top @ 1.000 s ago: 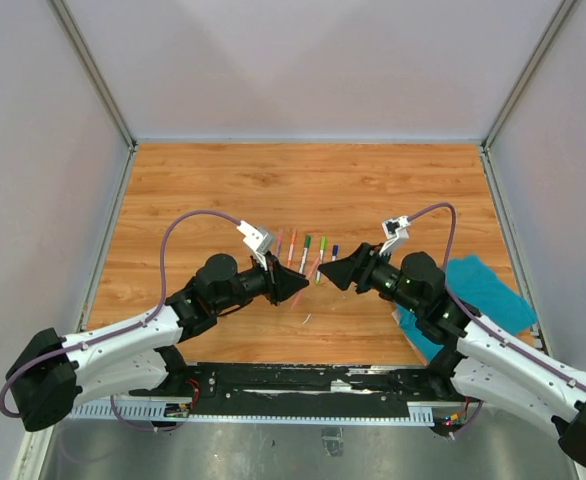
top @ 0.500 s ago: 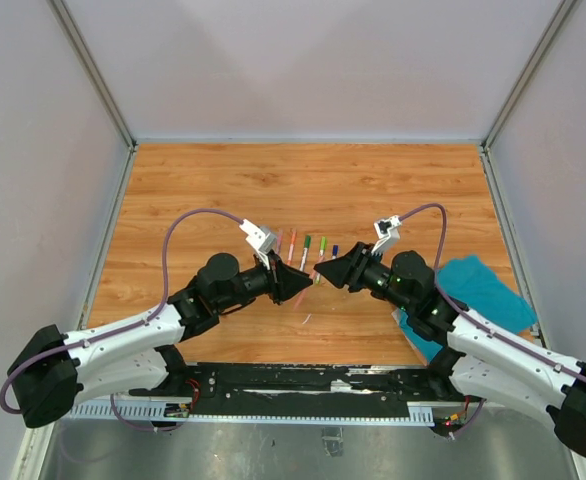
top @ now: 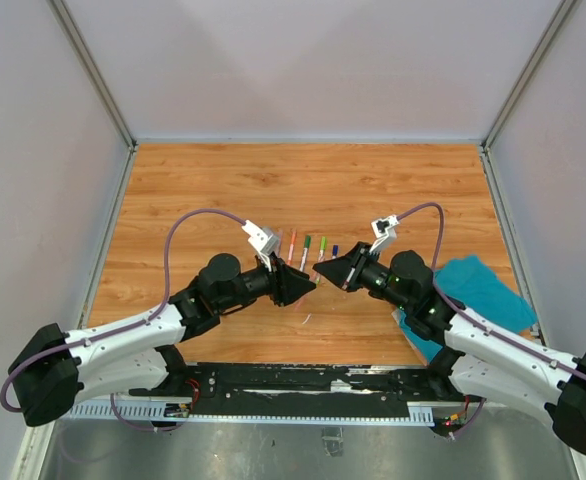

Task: Insert the pens into the pen caps
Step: Adjust the pen.

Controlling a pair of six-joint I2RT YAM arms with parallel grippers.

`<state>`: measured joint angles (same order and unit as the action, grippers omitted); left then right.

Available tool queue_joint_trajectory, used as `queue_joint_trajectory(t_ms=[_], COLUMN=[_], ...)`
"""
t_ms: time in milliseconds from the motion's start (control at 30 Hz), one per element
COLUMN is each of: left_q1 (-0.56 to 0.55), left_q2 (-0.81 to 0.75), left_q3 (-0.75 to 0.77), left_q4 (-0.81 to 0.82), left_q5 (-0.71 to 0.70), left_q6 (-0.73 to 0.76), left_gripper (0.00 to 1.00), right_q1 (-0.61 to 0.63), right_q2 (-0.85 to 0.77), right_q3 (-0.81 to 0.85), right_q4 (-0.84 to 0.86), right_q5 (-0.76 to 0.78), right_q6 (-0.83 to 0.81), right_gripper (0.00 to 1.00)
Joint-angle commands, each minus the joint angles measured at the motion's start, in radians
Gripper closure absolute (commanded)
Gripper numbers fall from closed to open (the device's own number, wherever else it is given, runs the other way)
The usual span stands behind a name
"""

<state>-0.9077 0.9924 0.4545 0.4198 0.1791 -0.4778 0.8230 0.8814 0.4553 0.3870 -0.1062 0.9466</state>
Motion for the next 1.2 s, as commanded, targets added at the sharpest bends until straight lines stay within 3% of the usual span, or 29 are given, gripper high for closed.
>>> queue_joint_trajectory(t_ms=[0, 200, 433, 500, 633, 700, 867, 1033, 1167], left_q1=[-0.011, -0.011, -0.011, -0.011, -0.011, -0.011, -0.011, -0.011, -0.011], left_q2=[0.014, 0.043, 0.039, 0.03, 0.007, -0.005, -0.044, -0.071, -0.074], left_q3=[0.027, 0.028, 0.03, 0.032, 0.033, 0.032, 0.02, 0.016, 0.018], left_q4=[0.042, 0.041, 0.045, 0.036, 0.013, -0.002, -0.013, -0.028, -0.038], left_q5=[0.029, 0.053, 0.053, 0.05, 0.04, 0.035, 0.071, 0.097, 0.113], left_q6=[0.013, 0.013, 0.011, 0.014, 0.028, 0.04, 0.087, 0.114, 0.124], left_gripper=[0.56, 0.55, 0.99, 0.99, 0.99, 1.0, 0.99, 0.99, 1.0], right_q1=[0.009, 0.008, 0.009, 0.008, 0.008, 0.008, 0.009, 0.008, 0.008], right_q2=[-0.032, -0.043, -0.042, -0.054, -0.113, -0.16, -0.309, -0.444, -0.53], right_q3=[-0.006, 0.004, 0.005, 0.006, 0.004, -0.001, -0.015, -0.081, -0.138], right_q4=[0.029, 0.012, -0.004, -0.017, -0.03, -0.044, -0.133, -0.11, -0.053], right_q5=[-0.012, -0.013, -0.011, -0.003, 0.006, 0.011, 0.06, 0.088, -0.067], right_q6=[-0.022, -0.031, -0.057, -0.092, -0.255, -0.363, -0.623, -0.854, -1.042], right_gripper=[0.99, 0.99, 0.97, 0.87, 0.55, 0.47, 0.37, 0.28, 0.19])
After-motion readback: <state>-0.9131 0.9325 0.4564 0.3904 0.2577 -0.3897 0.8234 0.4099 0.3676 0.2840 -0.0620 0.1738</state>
